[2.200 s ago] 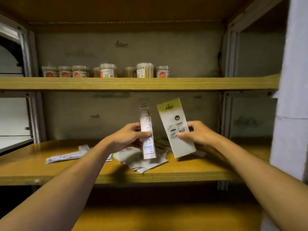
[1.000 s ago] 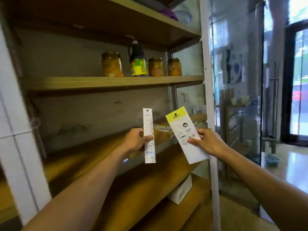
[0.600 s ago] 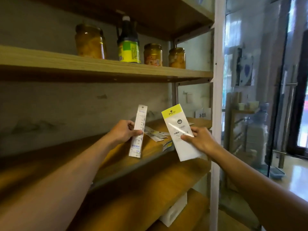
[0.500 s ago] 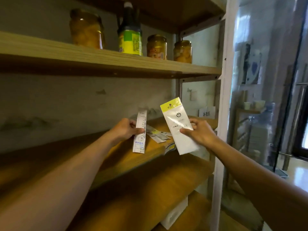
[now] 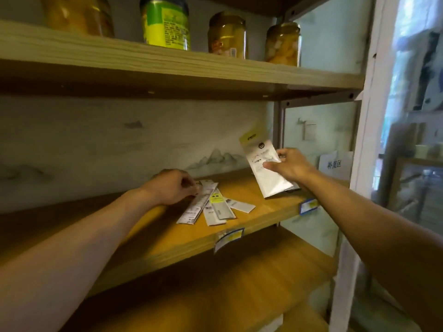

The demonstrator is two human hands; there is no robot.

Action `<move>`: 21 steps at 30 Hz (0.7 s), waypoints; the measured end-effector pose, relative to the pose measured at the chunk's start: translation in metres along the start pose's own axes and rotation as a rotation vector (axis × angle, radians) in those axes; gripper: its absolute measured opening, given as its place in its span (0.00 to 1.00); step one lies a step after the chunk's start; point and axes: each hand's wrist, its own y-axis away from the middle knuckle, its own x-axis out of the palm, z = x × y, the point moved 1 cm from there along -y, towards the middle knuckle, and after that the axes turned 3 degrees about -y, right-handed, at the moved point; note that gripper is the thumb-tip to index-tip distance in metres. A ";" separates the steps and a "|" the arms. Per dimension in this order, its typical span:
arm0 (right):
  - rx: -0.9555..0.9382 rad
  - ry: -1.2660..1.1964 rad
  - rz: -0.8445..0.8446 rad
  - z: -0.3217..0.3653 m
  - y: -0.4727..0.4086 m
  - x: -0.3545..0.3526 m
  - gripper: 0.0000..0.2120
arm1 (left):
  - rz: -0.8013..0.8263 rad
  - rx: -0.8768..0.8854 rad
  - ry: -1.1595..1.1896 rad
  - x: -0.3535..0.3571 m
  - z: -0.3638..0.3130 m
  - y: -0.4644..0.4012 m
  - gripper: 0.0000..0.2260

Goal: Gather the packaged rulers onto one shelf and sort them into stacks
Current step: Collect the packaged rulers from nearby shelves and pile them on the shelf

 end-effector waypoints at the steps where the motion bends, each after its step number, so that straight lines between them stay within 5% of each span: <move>1: 0.004 0.012 0.037 -0.006 -0.012 0.000 0.18 | -0.019 0.005 -0.038 -0.003 0.003 0.004 0.13; 6: 0.028 0.152 0.243 -0.033 -0.048 0.004 0.21 | -0.070 -0.094 -0.255 -0.015 0.014 0.035 0.10; 14: -0.021 0.459 0.252 -0.055 -0.044 0.005 0.27 | 0.013 -0.347 -0.375 -0.017 0.014 0.089 0.13; 17: -0.185 0.442 0.216 -0.034 -0.035 0.015 0.26 | 0.000 -0.382 -0.384 -0.031 0.014 0.116 0.14; 21: -0.428 0.257 0.461 0.042 0.000 0.058 0.23 | -0.021 -0.453 -0.393 -0.049 0.012 0.163 0.15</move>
